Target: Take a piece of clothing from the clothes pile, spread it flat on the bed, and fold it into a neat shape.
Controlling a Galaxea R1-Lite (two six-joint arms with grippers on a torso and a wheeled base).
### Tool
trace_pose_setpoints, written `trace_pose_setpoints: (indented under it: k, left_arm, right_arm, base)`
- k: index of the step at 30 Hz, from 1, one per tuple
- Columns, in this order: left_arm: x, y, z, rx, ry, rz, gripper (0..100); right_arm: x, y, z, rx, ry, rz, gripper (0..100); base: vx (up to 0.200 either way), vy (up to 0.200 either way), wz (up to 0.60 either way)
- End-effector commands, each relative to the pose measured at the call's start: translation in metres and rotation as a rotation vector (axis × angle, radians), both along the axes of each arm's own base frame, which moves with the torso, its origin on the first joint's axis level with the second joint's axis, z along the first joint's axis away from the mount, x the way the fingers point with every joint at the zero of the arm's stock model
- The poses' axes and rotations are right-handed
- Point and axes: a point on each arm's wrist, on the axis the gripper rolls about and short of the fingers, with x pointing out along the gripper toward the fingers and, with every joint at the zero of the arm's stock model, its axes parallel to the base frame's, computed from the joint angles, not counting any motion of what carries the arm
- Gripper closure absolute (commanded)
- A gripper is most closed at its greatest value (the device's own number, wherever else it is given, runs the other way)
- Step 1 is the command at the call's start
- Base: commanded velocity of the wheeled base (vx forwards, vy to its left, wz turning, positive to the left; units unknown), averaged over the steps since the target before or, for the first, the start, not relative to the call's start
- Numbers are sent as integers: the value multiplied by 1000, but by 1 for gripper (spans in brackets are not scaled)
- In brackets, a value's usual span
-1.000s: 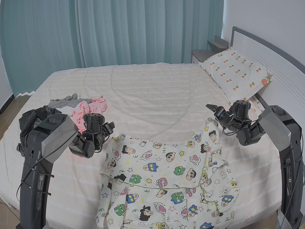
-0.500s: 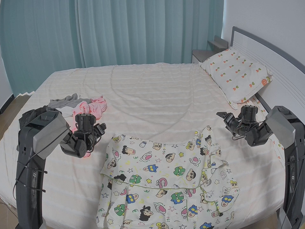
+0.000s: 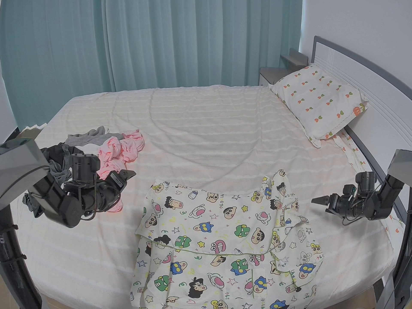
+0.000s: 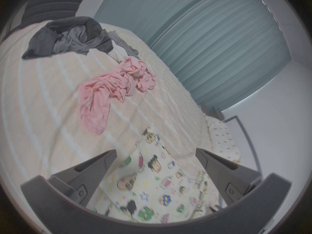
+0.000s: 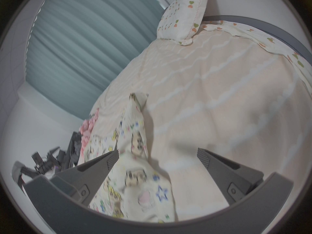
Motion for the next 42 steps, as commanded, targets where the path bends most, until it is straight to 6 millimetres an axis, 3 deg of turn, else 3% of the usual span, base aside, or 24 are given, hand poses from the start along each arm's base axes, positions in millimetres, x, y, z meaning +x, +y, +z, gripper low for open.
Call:
trace_pose_setpoints:
  k: [1,9,20,39,40,42]
  left_arm:
    - [-47,-6,32,-120,-72,-47,0]
    - [-53,-9,27,-195,-39,-27,0]
    - [-59,-11,12,-192,-77,-37,0]
    - [-57,-10,8,-193,-85,-33,0]
    - [-57,-10,8,-193,-85,-33,0]
    - [-57,-10,8,-192,-87,-32,0]
  right_arm:
    - [-31,3,-13,-11,56,91,0]
    - [-24,24,-20,-42,71,143,0]
    - [-21,32,-37,-222,75,178,0]
    - [-22,47,-39,-258,77,235,0]
    - [-23,47,-39,-257,78,234,100]
    - [-23,46,-39,-257,75,231,100]
  base:
    - [0,0,0]
    - [0,0,0]
    - [0,0,0]
    - [0,0,0]
    - [0,0,0]
    - [0,0,0]
